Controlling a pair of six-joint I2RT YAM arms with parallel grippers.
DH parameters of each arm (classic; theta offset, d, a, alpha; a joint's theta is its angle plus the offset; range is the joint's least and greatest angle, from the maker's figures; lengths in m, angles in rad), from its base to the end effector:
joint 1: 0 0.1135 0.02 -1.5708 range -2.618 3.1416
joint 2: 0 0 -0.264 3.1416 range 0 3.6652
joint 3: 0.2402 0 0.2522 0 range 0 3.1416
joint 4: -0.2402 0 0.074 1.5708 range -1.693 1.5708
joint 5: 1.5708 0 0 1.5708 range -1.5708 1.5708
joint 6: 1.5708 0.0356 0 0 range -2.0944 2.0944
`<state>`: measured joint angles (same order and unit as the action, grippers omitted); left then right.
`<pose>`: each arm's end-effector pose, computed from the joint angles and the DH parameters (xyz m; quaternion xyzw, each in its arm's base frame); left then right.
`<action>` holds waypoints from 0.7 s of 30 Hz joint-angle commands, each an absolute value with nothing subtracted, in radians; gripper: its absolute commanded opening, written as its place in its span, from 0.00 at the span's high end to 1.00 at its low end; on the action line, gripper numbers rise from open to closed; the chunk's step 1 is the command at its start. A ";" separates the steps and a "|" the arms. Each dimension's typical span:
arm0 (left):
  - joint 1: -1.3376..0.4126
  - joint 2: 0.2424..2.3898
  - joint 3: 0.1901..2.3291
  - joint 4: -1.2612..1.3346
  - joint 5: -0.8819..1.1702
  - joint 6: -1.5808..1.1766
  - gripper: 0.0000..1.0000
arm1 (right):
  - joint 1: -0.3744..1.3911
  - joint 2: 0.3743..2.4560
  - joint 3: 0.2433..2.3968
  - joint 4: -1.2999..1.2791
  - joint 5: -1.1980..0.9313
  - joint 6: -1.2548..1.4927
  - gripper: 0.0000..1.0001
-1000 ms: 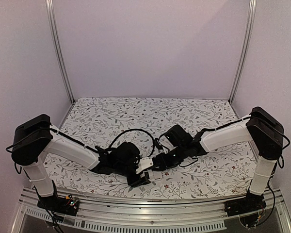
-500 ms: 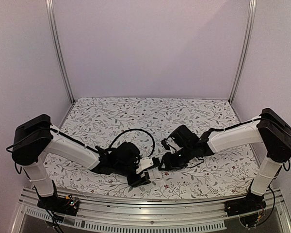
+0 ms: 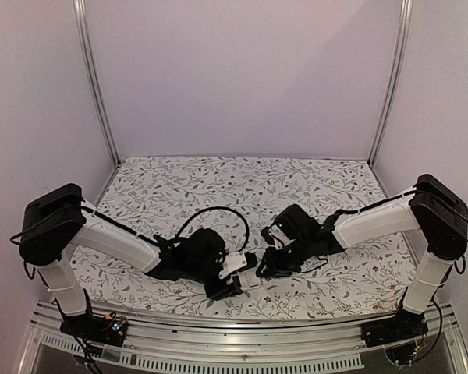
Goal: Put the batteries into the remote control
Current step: Load the battery cover onto the remote control without the battery cover.
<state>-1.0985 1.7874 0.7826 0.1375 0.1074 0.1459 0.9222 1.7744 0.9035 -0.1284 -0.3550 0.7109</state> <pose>0.1465 -0.2952 0.1133 0.5614 0.7510 -0.2025 0.2826 0.1926 0.2746 0.1330 -0.1491 0.9339 0.3182 0.0665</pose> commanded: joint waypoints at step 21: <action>-1.108 1.896 0.807 0.065 0.084 0.061 0.56 | 1.008 1.827 0.934 -0.148 -0.285 0.794 0.84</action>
